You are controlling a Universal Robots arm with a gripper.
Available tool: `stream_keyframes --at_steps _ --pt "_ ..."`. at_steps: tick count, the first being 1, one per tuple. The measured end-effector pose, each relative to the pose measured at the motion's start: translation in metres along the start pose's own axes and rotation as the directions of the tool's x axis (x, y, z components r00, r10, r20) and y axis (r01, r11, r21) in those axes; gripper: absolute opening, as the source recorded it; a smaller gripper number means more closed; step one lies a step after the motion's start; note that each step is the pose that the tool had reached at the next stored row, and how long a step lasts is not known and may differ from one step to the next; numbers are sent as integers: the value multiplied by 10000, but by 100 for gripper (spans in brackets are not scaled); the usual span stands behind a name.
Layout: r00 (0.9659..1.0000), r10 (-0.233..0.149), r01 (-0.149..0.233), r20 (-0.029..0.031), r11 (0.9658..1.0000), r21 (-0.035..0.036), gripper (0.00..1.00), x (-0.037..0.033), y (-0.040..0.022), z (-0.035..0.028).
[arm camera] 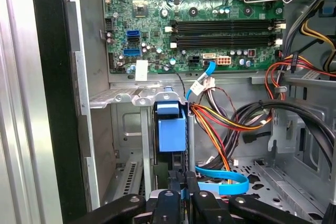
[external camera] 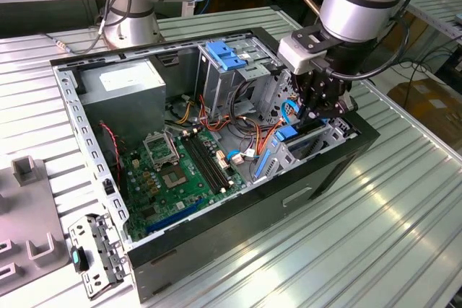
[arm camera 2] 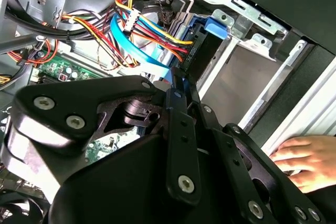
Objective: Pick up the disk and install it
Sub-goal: 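Insert the second disk wire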
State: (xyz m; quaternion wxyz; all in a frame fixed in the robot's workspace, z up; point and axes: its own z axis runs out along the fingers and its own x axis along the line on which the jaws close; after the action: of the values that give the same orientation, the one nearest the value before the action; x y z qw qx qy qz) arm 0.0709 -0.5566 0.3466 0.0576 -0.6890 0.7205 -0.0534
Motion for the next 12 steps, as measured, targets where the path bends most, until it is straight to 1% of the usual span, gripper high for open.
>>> stream_keyframes --at_steps 9,12 --pt "10000 1 -1 3 10000 -1 16 0 5 30" --pt "10000 3 -3 18 10000 -1 16 0 6 38"
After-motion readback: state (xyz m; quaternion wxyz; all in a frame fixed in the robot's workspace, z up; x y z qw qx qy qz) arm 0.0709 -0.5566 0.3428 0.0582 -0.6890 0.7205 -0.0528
